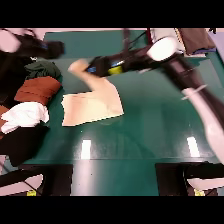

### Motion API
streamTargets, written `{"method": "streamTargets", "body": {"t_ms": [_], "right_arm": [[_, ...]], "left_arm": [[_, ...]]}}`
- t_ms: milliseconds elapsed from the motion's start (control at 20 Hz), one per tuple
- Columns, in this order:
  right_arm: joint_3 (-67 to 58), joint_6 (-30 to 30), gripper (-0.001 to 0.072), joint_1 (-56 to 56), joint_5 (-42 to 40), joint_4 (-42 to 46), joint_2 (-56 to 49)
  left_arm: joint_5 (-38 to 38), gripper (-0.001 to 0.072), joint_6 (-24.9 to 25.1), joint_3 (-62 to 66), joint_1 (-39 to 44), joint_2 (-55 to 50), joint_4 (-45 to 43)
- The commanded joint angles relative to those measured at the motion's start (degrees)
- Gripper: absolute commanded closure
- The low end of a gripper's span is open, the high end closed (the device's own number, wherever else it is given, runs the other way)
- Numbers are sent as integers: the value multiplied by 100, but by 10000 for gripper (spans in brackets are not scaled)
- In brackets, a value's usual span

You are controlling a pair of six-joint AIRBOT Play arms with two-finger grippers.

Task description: Fold the shirts.

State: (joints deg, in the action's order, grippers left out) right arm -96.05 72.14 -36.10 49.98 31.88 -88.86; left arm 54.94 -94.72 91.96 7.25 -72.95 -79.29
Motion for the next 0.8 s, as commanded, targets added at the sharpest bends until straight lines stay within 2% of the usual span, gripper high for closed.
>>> {"method": "streamTargets", "body": {"t_ms": [0,100,250,450,500,550,600,750], "right_arm": [[-72,-918,364,-879,-1252,-964,-776],[-122,-918,406,-710,-629,-850,-863],[334,-894,407,-33,107,-144,-426],[1709,-153,404,1364,651,1261,409],[1993,-15,364,1749,894,1609,455],[2208,76,208,2109,1095,1670,404],[2430,140,123,2452,1224,1484,280],[2688,127,134,2903,1322,654,-358]], "left_arm": [[243,688,26,87,-619,785,-367],[426,688,31,83,-638,848,-356],[529,689,74,44,-398,807,-256],[326,688,175,-197,179,807,-249],[254,688,175,-258,291,807,-236],[162,688,177,-330,402,807,-238],[87,688,177,-387,503,807,-238],[-151,688,177,-522,728,802,-238]]}}
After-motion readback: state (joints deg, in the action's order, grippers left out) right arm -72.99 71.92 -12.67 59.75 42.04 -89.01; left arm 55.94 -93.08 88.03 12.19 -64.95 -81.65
